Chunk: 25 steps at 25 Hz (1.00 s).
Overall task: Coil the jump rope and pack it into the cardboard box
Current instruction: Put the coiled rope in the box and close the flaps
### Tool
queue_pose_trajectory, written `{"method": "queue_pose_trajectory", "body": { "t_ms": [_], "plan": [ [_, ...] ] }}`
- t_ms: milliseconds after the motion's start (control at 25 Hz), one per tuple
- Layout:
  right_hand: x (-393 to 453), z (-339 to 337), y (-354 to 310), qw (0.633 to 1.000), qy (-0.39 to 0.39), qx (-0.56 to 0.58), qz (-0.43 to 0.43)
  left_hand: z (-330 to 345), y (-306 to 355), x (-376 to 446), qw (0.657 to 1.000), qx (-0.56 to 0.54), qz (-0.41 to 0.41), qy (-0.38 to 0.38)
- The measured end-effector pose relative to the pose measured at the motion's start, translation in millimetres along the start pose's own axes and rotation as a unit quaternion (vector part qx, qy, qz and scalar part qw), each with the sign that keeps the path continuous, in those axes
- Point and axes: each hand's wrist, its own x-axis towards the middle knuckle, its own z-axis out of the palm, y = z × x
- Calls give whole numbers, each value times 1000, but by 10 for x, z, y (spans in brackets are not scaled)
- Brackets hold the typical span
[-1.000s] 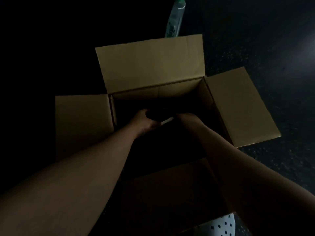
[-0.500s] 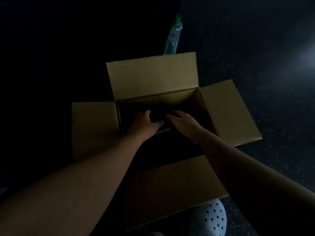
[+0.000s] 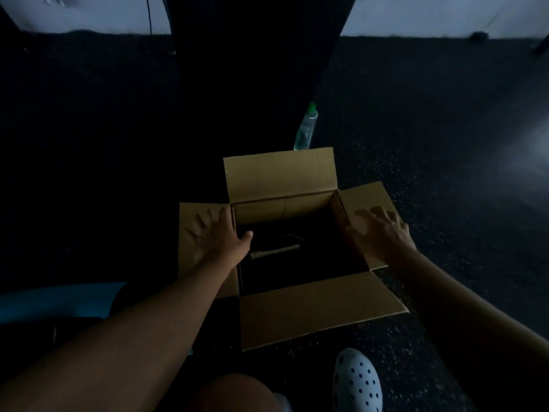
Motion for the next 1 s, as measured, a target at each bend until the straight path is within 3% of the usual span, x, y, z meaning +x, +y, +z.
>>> {"method": "queue_pose_trajectory", "body": {
  "t_ms": [120, 280, 400, 480, 600, 720, 760, 920, 1000],
  "plan": [
    [179, 63, 268, 1000, -5, -5, 26, -35, -117, 94, 997, 41, -68, 1],
    [418, 202, 470, 998, -22, 20, 51, 58, -250, 257, 983, -55, -174, 16],
    [453, 251, 447, 997, -20, 63, 49, 76, -233, 215, 976, -64, -182, 99],
    [410, 219, 324, 998, 25, 48, 24, 26, -73, 114, 973, -53, -149, 170],
    [383, 187, 264, 997, 54, -2, 56, -112, 384, -55, 973, -80, -105, 190],
    [319, 251, 436, 979, -28, 83, 187, -37, 792, -200, 983, -85, -47, 153],
    [281, 292, 442, 977, -24, 83, 195, 27, 867, -197, 986, -83, -22, 141],
    [63, 234, 58, 981, 149, 14, 127, 304, 932, -110, 997, -31, 62, 46],
    [-8, 157, -314, 979, 175, 35, 94, 373, 885, -61, 996, -15, 86, 10]
  ]
}}
